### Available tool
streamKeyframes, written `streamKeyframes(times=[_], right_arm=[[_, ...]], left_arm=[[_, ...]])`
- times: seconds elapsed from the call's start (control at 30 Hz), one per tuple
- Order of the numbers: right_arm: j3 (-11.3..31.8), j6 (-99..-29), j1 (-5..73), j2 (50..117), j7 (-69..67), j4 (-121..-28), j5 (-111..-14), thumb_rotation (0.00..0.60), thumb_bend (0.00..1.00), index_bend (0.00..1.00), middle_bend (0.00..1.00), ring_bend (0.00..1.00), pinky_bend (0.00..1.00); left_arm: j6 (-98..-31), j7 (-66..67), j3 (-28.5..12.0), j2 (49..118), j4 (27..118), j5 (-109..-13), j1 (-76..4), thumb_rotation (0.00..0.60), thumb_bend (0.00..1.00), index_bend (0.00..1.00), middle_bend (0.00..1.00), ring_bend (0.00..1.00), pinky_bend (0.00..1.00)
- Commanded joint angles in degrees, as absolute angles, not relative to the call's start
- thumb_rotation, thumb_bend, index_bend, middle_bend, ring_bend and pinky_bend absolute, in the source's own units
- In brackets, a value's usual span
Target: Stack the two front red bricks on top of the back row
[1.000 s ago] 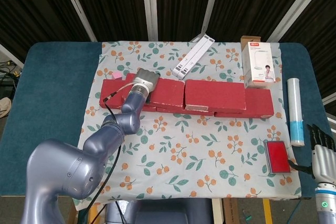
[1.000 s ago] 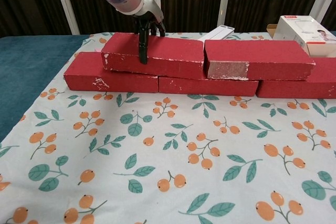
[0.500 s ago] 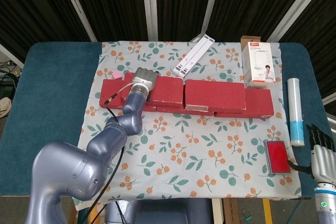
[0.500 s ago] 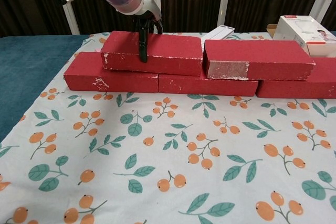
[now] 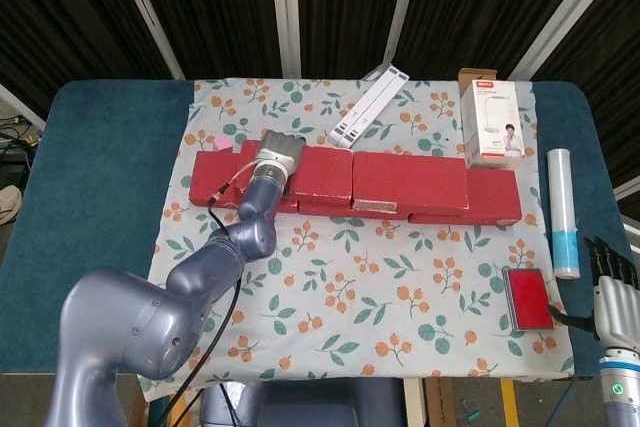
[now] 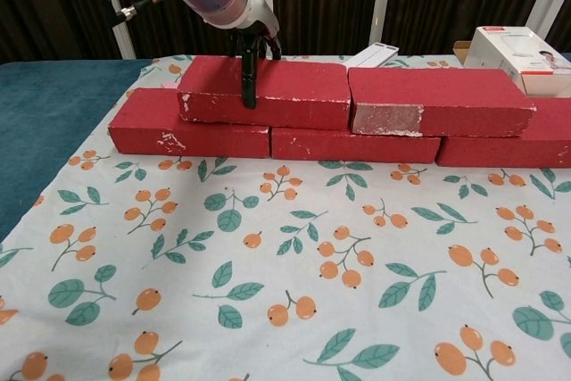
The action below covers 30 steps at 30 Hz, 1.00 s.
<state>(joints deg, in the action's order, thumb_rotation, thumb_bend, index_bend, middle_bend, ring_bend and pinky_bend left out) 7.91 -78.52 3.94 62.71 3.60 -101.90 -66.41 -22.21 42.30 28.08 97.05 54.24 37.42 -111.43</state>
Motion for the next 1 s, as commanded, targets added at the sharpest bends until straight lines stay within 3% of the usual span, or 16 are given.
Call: streamKeyframes(times=[0.03,0.5,1.0], right_arm=[[7.9,-78.5,3.9,62.7,3.6,-101.9,-66.4,0.600,0.03,0.00,0.00,0.00,0.00],[8.1,-78.4,3.9,62.7,3.6,-101.9,-66.1,0.600,0.03,0.00,0.00,0.00,0.00],[8.2,-78.2,4.1,62.9,4.2,-101.8,-65.4,0.600,0.03,0.00,0.00,0.00,0.00]], left_arm=[[-22.6,43.6,27.0,97.2,54.0,37.7,-111.0,0.600,0.00,0.28,0.33,0.30,0.33],[-25.7,52.4,20.8,96.9,53.8,41.0,-109.0,0.600,0.00,0.22,0.27,0.27,0.32],[-31.4,66.5,11.2,96.1,53.4,45.0,-105.7,0.600,0.00,0.05,0.06,0.02,0.20]])
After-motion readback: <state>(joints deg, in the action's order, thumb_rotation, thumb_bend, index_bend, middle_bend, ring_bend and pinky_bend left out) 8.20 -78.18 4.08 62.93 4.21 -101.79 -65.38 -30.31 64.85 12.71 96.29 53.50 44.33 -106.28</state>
